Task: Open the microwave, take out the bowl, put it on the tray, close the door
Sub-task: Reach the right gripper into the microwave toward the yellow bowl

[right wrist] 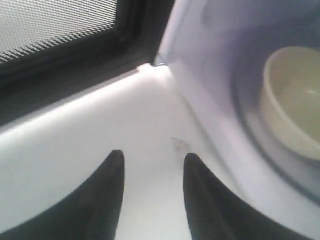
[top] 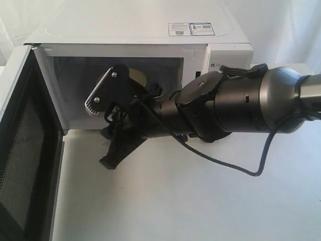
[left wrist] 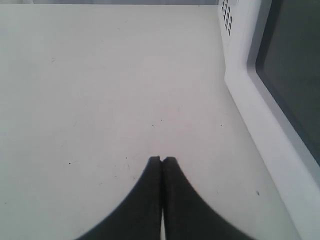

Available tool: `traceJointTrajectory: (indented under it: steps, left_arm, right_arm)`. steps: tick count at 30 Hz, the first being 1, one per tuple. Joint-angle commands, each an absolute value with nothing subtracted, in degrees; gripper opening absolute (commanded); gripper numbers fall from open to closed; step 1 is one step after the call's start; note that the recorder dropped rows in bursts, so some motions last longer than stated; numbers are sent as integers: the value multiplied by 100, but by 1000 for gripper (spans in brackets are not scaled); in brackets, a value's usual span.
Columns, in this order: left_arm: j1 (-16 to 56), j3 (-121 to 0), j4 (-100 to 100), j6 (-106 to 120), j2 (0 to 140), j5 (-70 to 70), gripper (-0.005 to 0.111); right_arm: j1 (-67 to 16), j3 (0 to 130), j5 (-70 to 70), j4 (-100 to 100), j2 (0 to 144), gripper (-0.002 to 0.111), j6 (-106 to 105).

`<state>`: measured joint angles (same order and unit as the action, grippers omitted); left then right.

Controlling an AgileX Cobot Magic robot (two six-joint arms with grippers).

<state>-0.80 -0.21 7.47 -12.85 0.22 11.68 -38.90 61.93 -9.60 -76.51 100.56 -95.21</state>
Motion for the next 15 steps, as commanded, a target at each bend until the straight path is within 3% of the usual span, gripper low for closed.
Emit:
traceJointTrajectory:
  steps: [1, 9, 15]
  left_arm:
    - [-98, 0, 729, -1308, 0, 1156, 0]
    - [-98, 0, 729, -1308, 0, 1156, 0]
    - [-98, 0, 729, -1308, 0, 1156, 0]
  right_arm:
    - [-3894, 6068, -2006, -6960, 10072, 36, -7658]
    - [-3894, 6045, -3622, -4682, 10072, 30, -4958]
    - [-4043, 6045, -3477, -3062, 10072, 30, -4727]
